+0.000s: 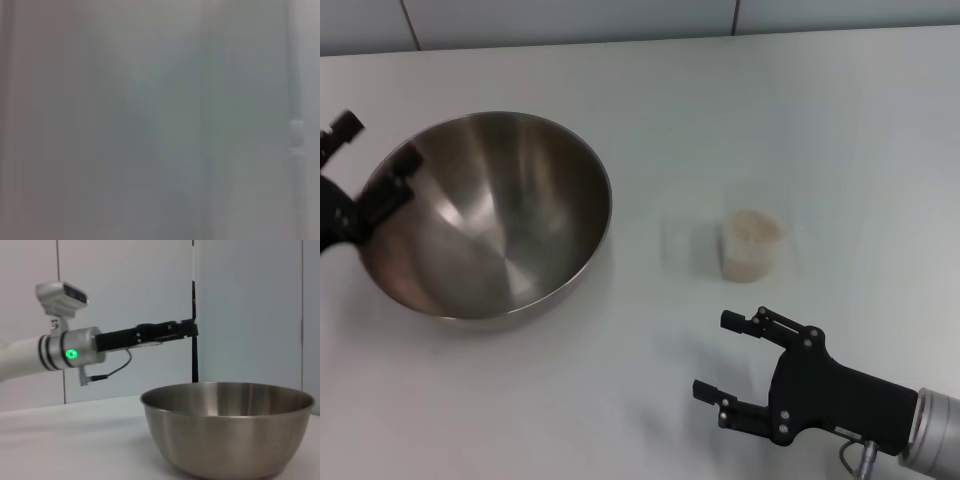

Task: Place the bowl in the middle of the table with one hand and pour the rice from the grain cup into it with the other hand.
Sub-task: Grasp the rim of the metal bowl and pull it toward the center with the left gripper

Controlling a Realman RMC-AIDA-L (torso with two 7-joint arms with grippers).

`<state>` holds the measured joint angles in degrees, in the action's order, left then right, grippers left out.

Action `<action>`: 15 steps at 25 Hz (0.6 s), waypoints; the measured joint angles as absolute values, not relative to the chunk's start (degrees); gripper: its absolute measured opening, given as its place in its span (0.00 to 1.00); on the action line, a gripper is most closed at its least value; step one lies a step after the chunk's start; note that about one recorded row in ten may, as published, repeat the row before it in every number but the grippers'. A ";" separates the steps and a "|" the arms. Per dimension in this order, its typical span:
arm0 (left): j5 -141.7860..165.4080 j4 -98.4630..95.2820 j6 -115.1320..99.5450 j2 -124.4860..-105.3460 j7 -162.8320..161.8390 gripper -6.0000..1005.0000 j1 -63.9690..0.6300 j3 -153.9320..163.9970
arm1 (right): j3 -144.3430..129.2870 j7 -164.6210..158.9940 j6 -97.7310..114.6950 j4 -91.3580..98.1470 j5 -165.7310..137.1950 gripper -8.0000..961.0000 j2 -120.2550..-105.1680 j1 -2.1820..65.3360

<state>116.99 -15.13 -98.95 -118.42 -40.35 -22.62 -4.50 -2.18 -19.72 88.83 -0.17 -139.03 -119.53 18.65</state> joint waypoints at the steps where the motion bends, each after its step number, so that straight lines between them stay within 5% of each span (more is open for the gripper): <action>1: 116.99 -15.13 -98.95 -118.42 -40.35 0.81 -22.62 -4.50 | -2.23 -19.72 88.64 -0.22 -139.03 0.82 -119.53 18.77; 15: 117.14 -14.85 -84.01 -118.13 -45.67 0.81 -27.11 -10.98 | -1.94 -19.69 88.40 -0.26 -139.04 0.82 -119.53 19.51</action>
